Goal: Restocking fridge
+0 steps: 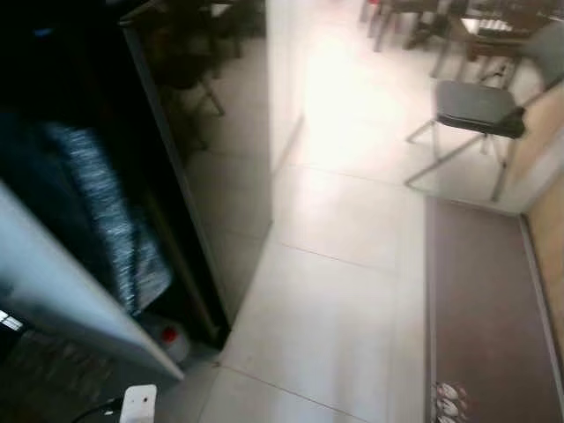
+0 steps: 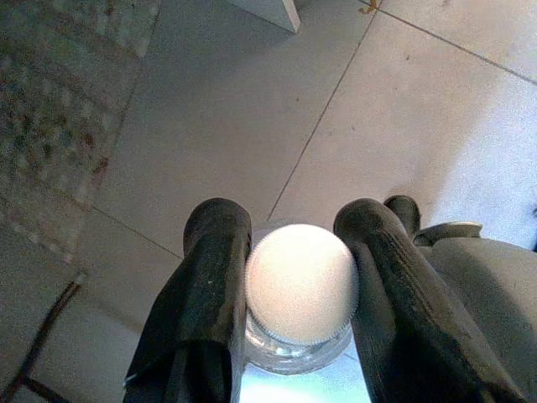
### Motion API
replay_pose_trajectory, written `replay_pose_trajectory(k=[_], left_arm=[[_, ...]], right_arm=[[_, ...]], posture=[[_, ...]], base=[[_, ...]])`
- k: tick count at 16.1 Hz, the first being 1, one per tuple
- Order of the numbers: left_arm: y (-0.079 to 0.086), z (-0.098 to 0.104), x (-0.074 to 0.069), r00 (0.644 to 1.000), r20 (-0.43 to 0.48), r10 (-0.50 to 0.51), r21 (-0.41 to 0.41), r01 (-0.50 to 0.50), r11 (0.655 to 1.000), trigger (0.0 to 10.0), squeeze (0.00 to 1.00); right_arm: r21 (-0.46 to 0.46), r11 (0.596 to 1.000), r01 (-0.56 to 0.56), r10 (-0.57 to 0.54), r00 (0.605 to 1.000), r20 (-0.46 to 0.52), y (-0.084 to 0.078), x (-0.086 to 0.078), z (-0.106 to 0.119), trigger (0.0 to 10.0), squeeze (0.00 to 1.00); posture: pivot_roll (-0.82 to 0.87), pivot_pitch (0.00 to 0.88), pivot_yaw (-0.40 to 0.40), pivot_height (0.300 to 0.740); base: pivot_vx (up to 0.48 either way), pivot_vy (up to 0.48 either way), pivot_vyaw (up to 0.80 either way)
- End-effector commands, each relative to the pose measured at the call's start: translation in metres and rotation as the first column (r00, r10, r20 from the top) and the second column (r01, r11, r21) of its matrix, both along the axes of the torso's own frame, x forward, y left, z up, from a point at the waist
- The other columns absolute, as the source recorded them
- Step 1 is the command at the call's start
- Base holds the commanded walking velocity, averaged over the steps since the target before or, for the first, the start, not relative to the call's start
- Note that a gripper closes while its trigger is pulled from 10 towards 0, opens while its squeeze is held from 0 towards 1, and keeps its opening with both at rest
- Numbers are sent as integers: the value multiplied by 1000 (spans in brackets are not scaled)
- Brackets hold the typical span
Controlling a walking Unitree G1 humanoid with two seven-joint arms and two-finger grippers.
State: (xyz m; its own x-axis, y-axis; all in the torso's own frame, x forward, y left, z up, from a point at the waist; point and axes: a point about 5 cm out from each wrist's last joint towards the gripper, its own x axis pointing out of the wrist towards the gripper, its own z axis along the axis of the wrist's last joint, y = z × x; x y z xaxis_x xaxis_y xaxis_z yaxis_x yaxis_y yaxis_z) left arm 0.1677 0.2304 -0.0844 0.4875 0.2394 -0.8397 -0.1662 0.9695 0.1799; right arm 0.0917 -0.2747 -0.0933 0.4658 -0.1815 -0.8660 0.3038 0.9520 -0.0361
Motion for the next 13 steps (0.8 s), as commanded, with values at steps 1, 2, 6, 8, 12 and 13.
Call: replay_pose_trajectory(k=[1,2,6,8,12,13], left_arm=[[5,-4,-11,999,-32,20,1,-20,1000,10000,0],[5,-4,-11,999,-32,21,0,-21,1000,10000,0],[5,-4,-12,999,-33,22,0,-22,1000,10000,0],[5,-4,-12,999,-34,22,0,-22,1000,10000,0],[4,-4,-12,999,-34,19,-2,-19,1000,10000,0],[5,-4,-12,999,-34,19,-2,-19,1000,10000,0]], right_arm=[[3,1000,-2,2,1000,-6,1,-2,-1,10000,0],[3,1000,-2,2,1000,-7,1,-2,-1,10000,0],[4,1000,1,-1,1000,0,1,-1,0,10000,0],[2,1000,0,0,1000,0,1,-1,0,10000,0],[2,1000,4,-4,1000,5,1,-1,0,10000,0],[3,1000,5,-5,1000,6,1,-1,0,10000,0]], posture=[[70,56,33,740],[70,57,32,740],[70,57,31,740],[70,56,31,740],[70,57,32,740],[69,57,32,740]], base=[[0,281,0],[0,285,0],[0,291,-567],[0,292,0],[0,292,0],[0,289,0]])
